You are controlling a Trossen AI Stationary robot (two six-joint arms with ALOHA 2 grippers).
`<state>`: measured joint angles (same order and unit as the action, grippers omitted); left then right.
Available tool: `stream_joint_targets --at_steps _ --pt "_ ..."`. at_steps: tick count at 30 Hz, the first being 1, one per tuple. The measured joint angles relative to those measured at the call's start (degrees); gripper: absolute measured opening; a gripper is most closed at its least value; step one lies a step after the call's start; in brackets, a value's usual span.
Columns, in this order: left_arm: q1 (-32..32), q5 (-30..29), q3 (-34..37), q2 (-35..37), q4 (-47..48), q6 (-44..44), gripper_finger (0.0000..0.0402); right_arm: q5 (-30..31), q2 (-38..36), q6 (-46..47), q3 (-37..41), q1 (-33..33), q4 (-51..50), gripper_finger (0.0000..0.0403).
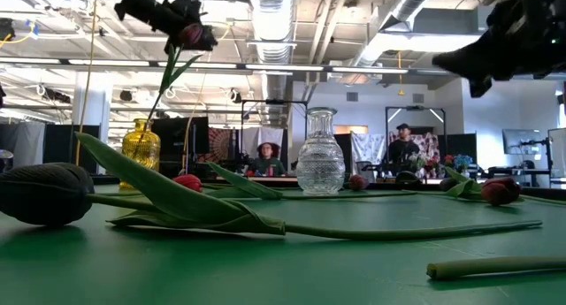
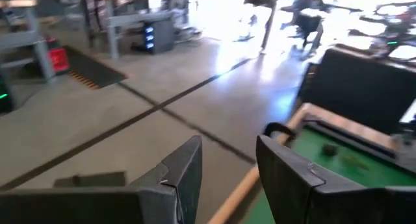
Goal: Sort flowers into vase by color
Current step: Put the right dark red flower into the yellow vase
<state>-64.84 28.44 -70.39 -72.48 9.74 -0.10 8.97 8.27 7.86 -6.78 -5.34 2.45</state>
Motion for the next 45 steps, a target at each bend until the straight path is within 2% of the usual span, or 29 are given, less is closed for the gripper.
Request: stream_joint_targets --at_steps 4,10,17,24,28,31,33,35,40,45 --pt "1.98 0.63 0.00 3.67 2.69 -1.96 0.0133 0.15 2.14 -1.10 -7.50 -1.47 -12.70 0.0049" --pt "4.30 -4.02 1.37 10.01 8.51 -5.37 0.0133 0.15 9.87 -4.41 -19.86 -4.08 -25.50 0.0051" --pt "7.52 -2.74 6.11 17.35 8.44 -2.86 0.0133 -0.02 23.59 -8.37 -28.11 -4.53 -28.50 0.0073" --pt "15.98 -1.91 6.80 20.85 8.79 -2.17 0.0133 0.16 35.30 -14.28 -37.18 -4.68 -37.84 0.0113" --pt "20.41 -4.26 6.80 21.30 8.81 -3.55 0.0133 6.07 41.14 -16.20 -43.45 -6.86 -47.21 0.0137" --pt "22.67 -5.60 6.80 21.01 8.89 -4.70 0.0133 10.68 45.95 -11.05 -48.54 -11.06 -56.54 0.0154" --pt "23.63 -5.86 6.80 20.73 8.87 -4.80 0.0133 10.73 49.35 -6.54 -51.17 -14.97 -62.08 0.0162" --pt "24.18 -5.95 6.82 20.53 8.95 -5.00 0.0133 9.18 52.34 -3.26 -52.33 -19.13 -66.00 0.0169" --pt "25.21 -6.22 6.82 20.37 9.10 -5.24 0.0133 -0.75 59.29 -3.07 -51.59 -29.19 -69.91 0.0181" --pt "25.18 -6.35 6.82 20.38 10.90 -5.47 0.0133 -10.56 64.87 -3.72 -51.24 -35.48 -74.57 0.0184"
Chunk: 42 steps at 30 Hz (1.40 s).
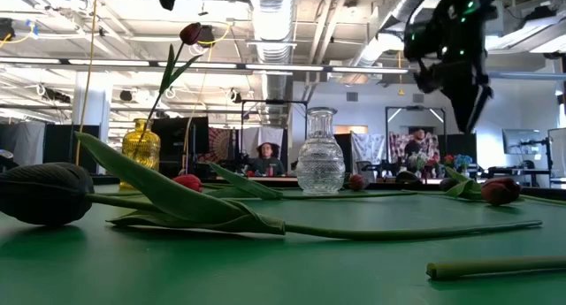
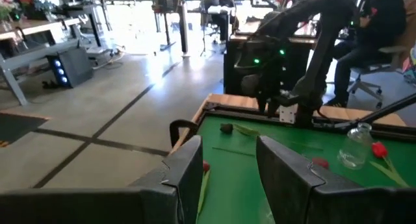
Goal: Sort flowers into vase by color
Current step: Put the right dark red flower into the yellow vase
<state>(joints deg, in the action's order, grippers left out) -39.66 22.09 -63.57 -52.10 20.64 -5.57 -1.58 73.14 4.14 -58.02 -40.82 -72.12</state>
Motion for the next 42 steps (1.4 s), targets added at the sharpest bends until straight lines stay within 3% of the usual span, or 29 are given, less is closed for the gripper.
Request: stream_joint_targets --at_steps 4,14,31,38,42 --pt "0.00 0.00 0.00 0.00 1.17 -0.92 0.0133 -2.52 2.51 0.03 0.02 -1.32 -3.33 0.0182" --pt "0.00 -0.02 0.00 0.00 2.21 -1.46 0.0133 -2.96 6.27 11.33 0.02 0.80 6.11 0.0180" --pt "0.00 -0.18 0.00 0.00 4.97 -2.81 0.0133 -2.78 17.06 -68.86 0.04 15.69 3.09 0.0179" --pt "-0.02 -0.42 0.00 0.00 4.97 -3.63 0.0133 9.08 19.36 -78.09 0.07 22.36 6.41 0.0179" --pt "-0.02 -0.46 0.00 0.00 4.97 -4.36 0.0133 10.90 20.65 -82.13 0.11 25.02 8.98 0.0179"
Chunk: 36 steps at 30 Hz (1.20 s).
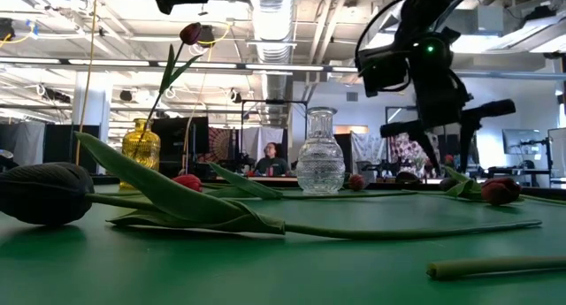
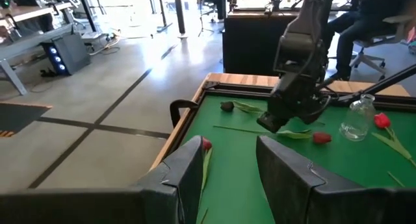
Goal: Sort flowers into vase by color
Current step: Put the right dark red flower into the yellow vase
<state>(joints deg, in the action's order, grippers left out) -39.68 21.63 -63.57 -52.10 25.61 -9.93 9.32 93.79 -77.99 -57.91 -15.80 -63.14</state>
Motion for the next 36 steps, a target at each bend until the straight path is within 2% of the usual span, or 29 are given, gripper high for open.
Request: stream_joint_targets --at_steps 8,16,22,30,36 --pt "0.00 0.00 0.00 -0.02 0.03 0.01 0.0133 5.29 3.06 -4.83 0.15 1.95 2.53 0.0179" --pt "0.08 -0.01 0.00 -0.02 1.17 0.02 0.0133 6.52 5.85 -7.39 3.77 2.66 5.88 0.0173" --pt "0.09 -0.02 0.00 -0.02 1.09 -0.36 0.0133 7.96 4.49 -6.40 6.70 5.82 11.83 0.0128" --pt "0.09 -0.02 0.00 -0.02 1.03 -0.31 0.0133 6.74 4.49 1.39 6.80 6.71 11.50 0.0017" --pt "0.09 0.00 0.00 0.00 0.15 1.04 0.0133 5.79 4.00 3.83 6.35 6.69 9.71 0.0028"
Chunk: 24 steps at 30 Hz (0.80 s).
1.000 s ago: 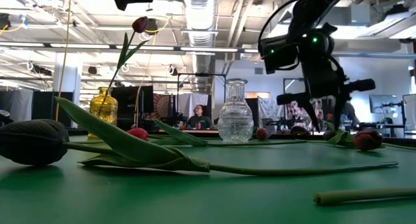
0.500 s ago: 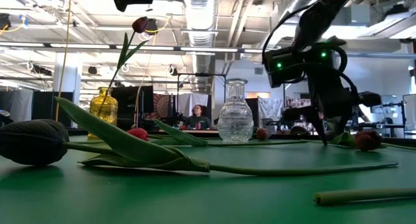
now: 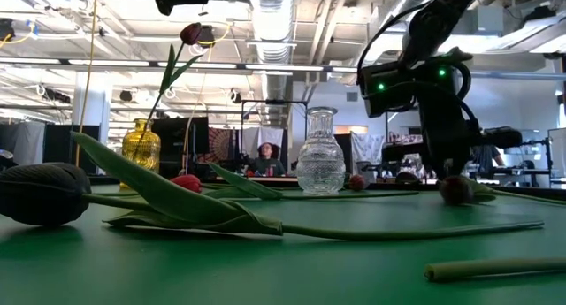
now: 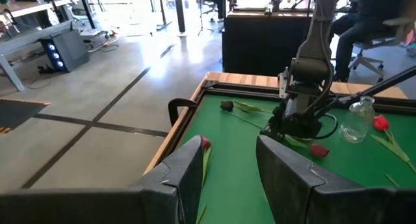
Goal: Sort flowers into vase by color
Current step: Put the right dark red flower into the yellow vase
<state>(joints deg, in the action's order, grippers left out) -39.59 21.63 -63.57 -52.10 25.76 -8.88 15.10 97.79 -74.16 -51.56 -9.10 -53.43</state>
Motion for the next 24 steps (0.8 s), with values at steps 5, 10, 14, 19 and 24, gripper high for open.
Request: stream_joint_targets --at_steps 5,10,14,19,24 --pt "0.00 0.71 0.00 0.02 -0.53 0.46 0.0133 -7.10 -3.68 0.30 -2.69 0.02 -3.79 0.0016" --pt "0.00 9.42 -0.02 0.02 -4.29 1.71 0.0133 -14.02 -10.05 3.84 -5.52 -1.39 -5.49 0.0017" --pt "0.07 18.96 -0.04 0.02 -7.74 3.29 0.0133 -20.49 -16.23 5.74 -7.71 -2.90 -5.33 0.0027" --pt "1.03 19.79 -0.07 0.00 -8.81 3.54 0.0133 -29.18 -23.39 6.54 -10.32 -4.53 -0.22 0.0018" --pt "3.79 18.93 -0.07 -0.77 -8.61 2.76 0.0133 -38.21 -28.72 19.54 -11.49 -6.11 13.53 0.0021"
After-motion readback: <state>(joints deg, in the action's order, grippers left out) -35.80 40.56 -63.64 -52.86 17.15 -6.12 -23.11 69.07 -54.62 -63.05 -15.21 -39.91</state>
